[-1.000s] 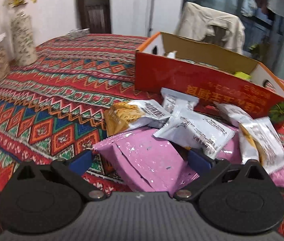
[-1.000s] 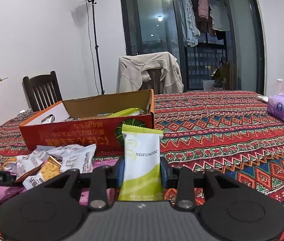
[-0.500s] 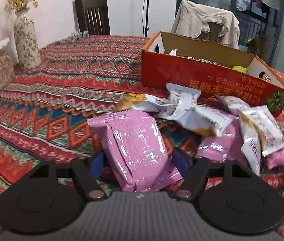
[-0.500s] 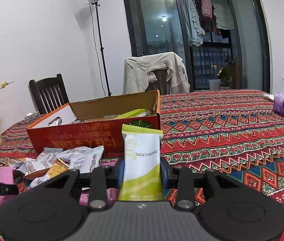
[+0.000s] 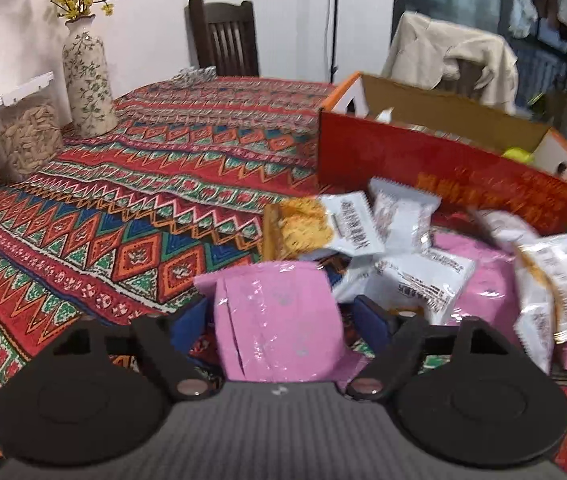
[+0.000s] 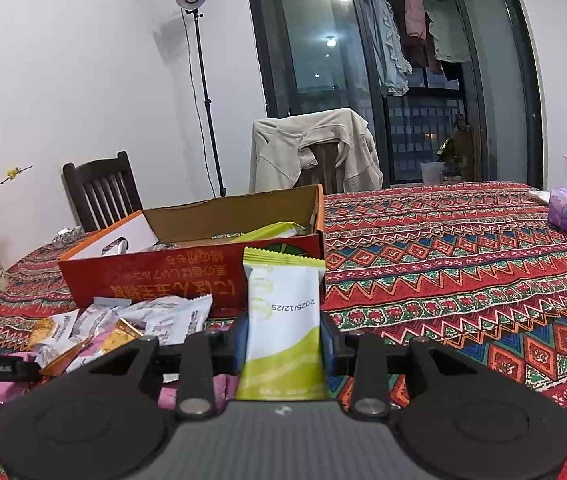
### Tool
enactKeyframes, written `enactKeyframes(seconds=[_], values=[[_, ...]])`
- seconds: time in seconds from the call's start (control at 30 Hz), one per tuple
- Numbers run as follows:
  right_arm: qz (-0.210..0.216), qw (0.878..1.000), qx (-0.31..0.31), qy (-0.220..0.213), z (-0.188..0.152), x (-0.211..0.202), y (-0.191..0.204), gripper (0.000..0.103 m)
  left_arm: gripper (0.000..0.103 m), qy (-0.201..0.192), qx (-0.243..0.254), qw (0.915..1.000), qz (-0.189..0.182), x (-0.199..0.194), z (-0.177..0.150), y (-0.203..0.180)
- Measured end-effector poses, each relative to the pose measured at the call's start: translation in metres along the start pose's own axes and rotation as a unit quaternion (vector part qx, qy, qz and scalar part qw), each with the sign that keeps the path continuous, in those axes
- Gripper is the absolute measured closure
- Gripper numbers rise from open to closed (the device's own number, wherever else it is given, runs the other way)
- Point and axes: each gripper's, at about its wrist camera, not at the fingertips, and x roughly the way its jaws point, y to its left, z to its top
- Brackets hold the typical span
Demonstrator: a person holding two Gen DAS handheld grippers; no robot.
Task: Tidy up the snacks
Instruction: 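Carry both packets over the cardboard box and open both tools to drop them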
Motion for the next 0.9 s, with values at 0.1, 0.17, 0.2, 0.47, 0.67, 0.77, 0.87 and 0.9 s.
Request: enactKeyframes(seconds=[0.1,0.17,0.2,0.47,0.67,0.77,0.87,0.9], values=[[0.001,1.000,0.001,0.000,0.000,0.000,0.000,0.069,0.040,-0.004,0.002,1.0000,-0.005,-0.005,-0.001,0.002],[0.002,1.000,0.000,0.000,0.000,0.000,0.000,0.069,0.040,-0.009,-0.007,0.9998,-0.014,-0.007,-0.003,0.007],[0.002,1.000,0.001,-0.002,0.000,-0.001,0.000,0.069,0.040,-0.013,-0.008,0.9998,-0.016,-0.009,-0.005,0.009],[0.004,1.000,0.000,-0.011,0.000,-0.003,0.000,0.069,0.040,-0.068,0.007,0.9975,-0.021,-0.034,-0.006,0.010],[0.012,0.999,-0.020,-0.036,0.001,-0.010,0.008,0.069,0.040,-0.096,0.003,0.9942,-0.049,-0.052,0.005,0.010],[0.011,0.998,-0.035,-0.048,0.006,-0.016,0.015,0.069,0.040,-0.109,0.004,0.9920,-0.065,-0.058,0.014,0.009],[0.013,0.998,-0.040,-0.054,0.017,-0.019,0.022,0.069,0.040,-0.123,0.006,0.9887,-0.086,-0.063,0.028,0.005],[0.011,0.997,-0.046,-0.058,0.022,-0.020,0.026,0.069,0.040,-0.125,0.004,0.9876,-0.094,-0.063,0.032,0.004]])
